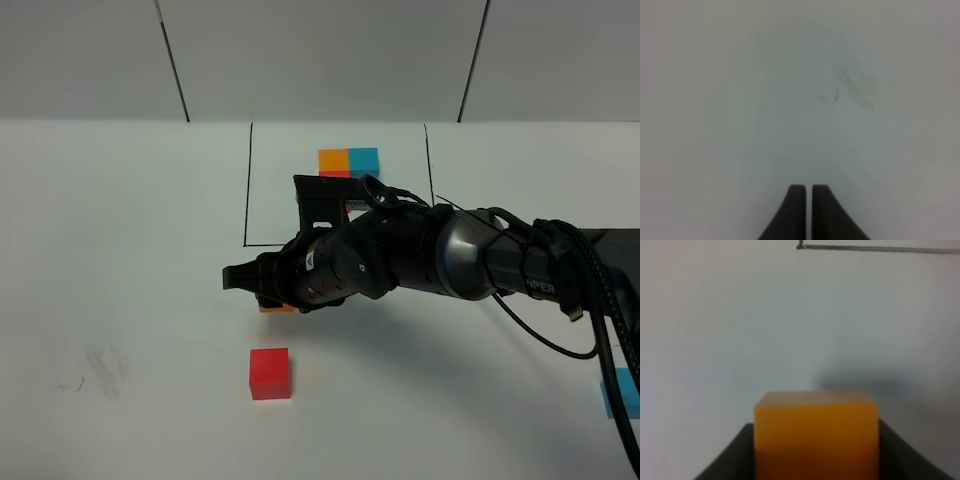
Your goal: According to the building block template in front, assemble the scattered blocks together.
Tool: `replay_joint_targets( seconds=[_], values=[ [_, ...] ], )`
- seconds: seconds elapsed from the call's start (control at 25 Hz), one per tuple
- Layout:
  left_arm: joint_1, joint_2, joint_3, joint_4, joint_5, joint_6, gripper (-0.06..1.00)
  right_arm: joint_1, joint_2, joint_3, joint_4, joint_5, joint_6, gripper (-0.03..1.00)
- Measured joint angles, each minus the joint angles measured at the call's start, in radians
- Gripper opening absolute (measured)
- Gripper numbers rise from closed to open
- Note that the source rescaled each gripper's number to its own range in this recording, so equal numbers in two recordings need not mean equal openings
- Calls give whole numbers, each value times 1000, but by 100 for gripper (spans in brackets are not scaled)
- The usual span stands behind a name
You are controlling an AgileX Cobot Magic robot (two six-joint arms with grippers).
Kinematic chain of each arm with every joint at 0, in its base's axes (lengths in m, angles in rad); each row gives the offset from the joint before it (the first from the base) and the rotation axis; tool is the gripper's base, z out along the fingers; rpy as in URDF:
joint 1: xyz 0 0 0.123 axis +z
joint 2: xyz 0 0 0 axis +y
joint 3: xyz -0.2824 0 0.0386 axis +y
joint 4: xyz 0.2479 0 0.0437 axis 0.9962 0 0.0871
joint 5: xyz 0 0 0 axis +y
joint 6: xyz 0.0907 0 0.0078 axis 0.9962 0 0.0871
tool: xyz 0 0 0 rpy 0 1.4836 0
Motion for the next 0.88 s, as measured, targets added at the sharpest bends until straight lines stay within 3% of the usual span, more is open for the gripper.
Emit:
replay_joint_targets(
  seconds=[0.16,0.36,0.88],
  values=[
    [0,0,0,0,0,0,0,0,0,0,-73,-9,133,51],
    [0,0,0,1,0,-1,0,0,0,0,-165,1,214,51],
    [0,0,0,1,0,-2,0,14,64,-1,-180,22,235,51]
  ],
)
